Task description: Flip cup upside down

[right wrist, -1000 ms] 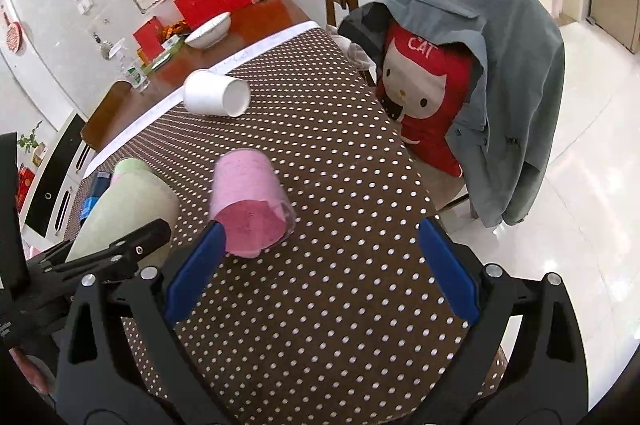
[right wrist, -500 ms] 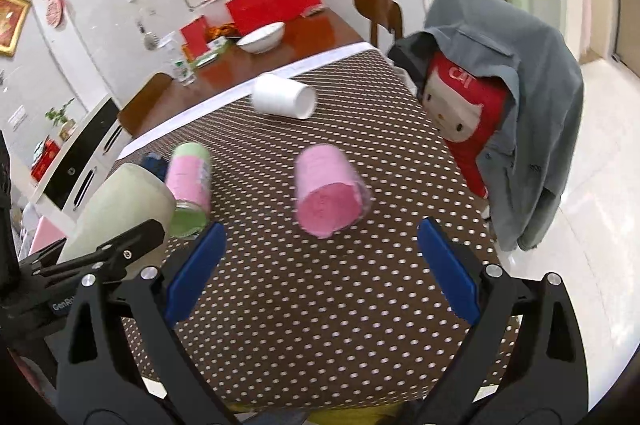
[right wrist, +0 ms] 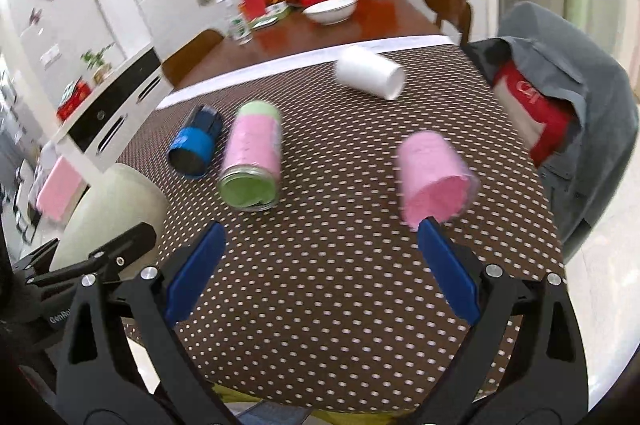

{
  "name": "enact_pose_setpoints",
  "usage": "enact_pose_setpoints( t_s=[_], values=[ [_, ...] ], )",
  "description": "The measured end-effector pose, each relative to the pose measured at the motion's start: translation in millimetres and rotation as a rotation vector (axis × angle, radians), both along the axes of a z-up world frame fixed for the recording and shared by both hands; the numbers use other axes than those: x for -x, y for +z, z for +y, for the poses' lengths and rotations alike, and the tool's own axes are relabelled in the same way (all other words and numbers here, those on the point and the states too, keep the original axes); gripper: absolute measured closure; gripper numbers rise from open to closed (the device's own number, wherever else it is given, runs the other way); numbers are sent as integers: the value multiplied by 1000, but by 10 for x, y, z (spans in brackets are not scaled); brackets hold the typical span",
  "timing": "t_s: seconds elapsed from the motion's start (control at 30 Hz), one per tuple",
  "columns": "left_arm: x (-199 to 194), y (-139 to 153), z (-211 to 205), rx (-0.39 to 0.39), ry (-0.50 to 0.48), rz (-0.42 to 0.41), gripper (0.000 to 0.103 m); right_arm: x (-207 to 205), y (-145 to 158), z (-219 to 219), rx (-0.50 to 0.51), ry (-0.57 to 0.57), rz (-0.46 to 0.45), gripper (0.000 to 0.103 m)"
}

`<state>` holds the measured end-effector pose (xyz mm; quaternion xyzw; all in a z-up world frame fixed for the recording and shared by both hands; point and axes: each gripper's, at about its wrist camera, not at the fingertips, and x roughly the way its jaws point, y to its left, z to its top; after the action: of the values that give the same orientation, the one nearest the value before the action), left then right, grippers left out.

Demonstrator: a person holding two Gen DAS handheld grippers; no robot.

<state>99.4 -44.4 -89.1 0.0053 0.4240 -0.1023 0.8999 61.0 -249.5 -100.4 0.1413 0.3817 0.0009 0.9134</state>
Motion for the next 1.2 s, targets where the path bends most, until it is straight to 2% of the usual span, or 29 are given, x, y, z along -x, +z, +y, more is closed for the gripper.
enact_pose_setpoints(
  t_s=[0.33,0.77,0.97,1.2],
  values=[
    [-186,-300,390,9,112,71,25,-308,-126,505,50,117,69,8],
    [-585,-792,557,6,156,235,25,-517,-366,706,85,141,162,8],
    [-554,-755,601,48,172,194,25,-549,-391,676,78,132,172,8],
    [-554,-649,594,52,177,180,25,-536,-381,619,58,126,164,8]
  ],
)
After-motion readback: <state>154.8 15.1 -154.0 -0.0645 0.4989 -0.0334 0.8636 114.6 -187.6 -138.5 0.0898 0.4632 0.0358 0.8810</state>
